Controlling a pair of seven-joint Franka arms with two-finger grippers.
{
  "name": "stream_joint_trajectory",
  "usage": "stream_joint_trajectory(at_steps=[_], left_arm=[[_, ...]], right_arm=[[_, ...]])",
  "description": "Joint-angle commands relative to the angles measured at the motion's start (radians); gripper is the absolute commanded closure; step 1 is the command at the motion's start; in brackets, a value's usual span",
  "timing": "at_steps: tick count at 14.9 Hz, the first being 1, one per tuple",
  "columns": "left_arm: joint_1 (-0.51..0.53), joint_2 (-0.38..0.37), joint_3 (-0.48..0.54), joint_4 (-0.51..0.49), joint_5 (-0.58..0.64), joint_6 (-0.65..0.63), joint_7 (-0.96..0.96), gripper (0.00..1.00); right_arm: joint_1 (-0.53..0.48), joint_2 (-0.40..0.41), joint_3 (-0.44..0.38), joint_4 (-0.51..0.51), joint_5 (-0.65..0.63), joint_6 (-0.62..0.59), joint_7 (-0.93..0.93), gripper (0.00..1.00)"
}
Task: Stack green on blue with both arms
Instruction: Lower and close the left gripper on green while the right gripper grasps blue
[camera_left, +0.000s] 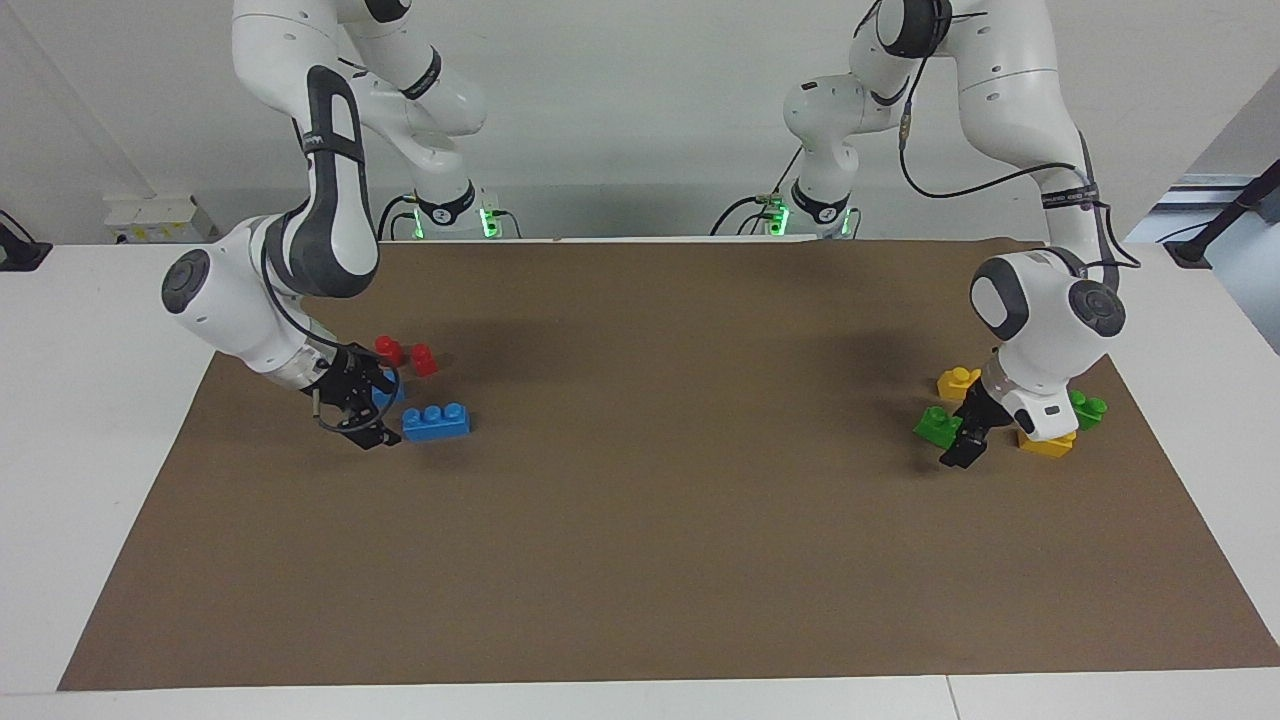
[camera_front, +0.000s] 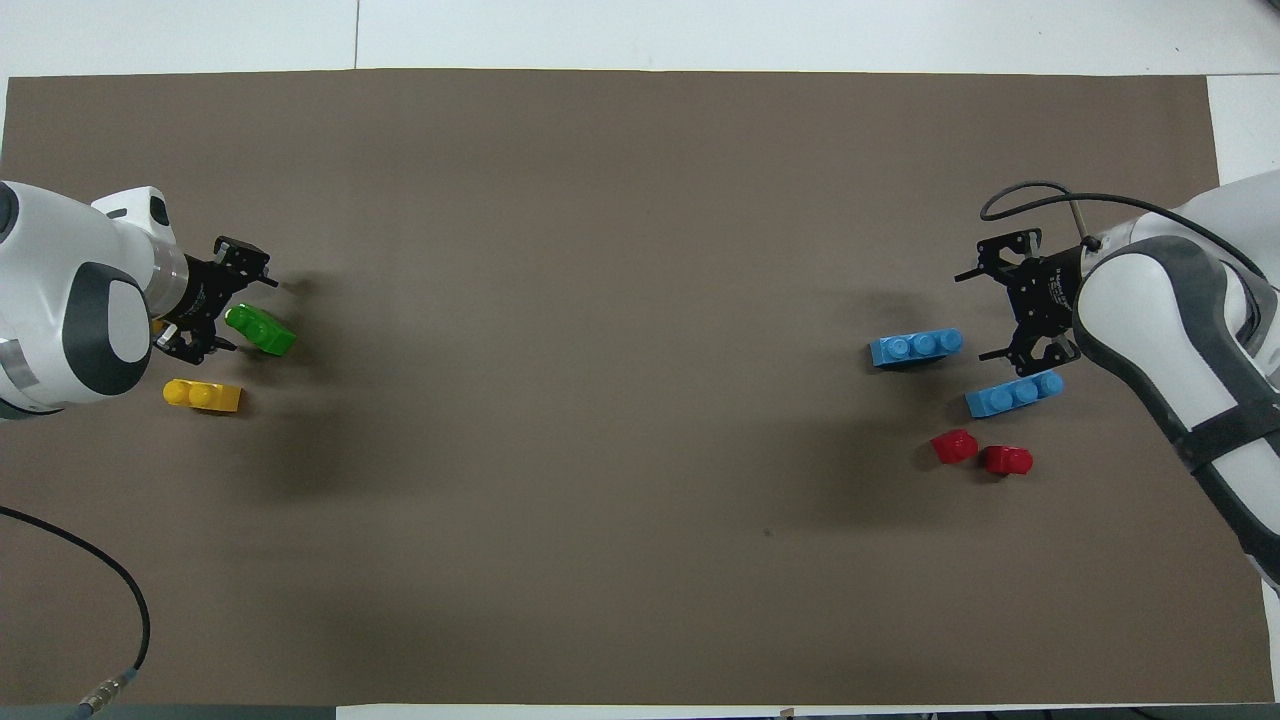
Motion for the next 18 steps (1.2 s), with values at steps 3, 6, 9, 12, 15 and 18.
stream_joint_trajectory(at_steps=[3,6,9,12,15,18], left_arm=[[-0.01,-0.007,0.006,-0.019,-0.005,0.027,-0.011,0.0],[-0.01,-0.007,0.008,-0.018,-0.005,0.027,-0.009,0.0],[-0.008,-0.006,0.008,-0.018,-0.001,0.046,-0.003,0.0],[-0.008,-0.006,0.008,-0.018,-0.002,0.046,-0.005,0.0],[-0.008,-0.006,0.008,-0.019,-0.001,0.046,-0.002,0.05],[-0.008,-0.006,0.008,-0.018,0.007,0.041,0.001,0.41]], right_arm=[[-0.011,0.017,0.008,-0.041,0.041,0.063,-0.055,0.0],[-0.011,0.019,0.008,-0.055,0.041,0.064,-0.061,0.0],[-0.008,0.017,0.008,-0.073,0.042,0.076,-0.061,0.0],[-0.006,0.017,0.008,-0.085,0.079,0.083,-0.07,0.0],[0.0,0.014,0.008,-0.108,0.087,0.107,-0.073,0.01],[-0.005,0.016,0.008,-0.111,0.106,0.107,-0.081,0.15]])
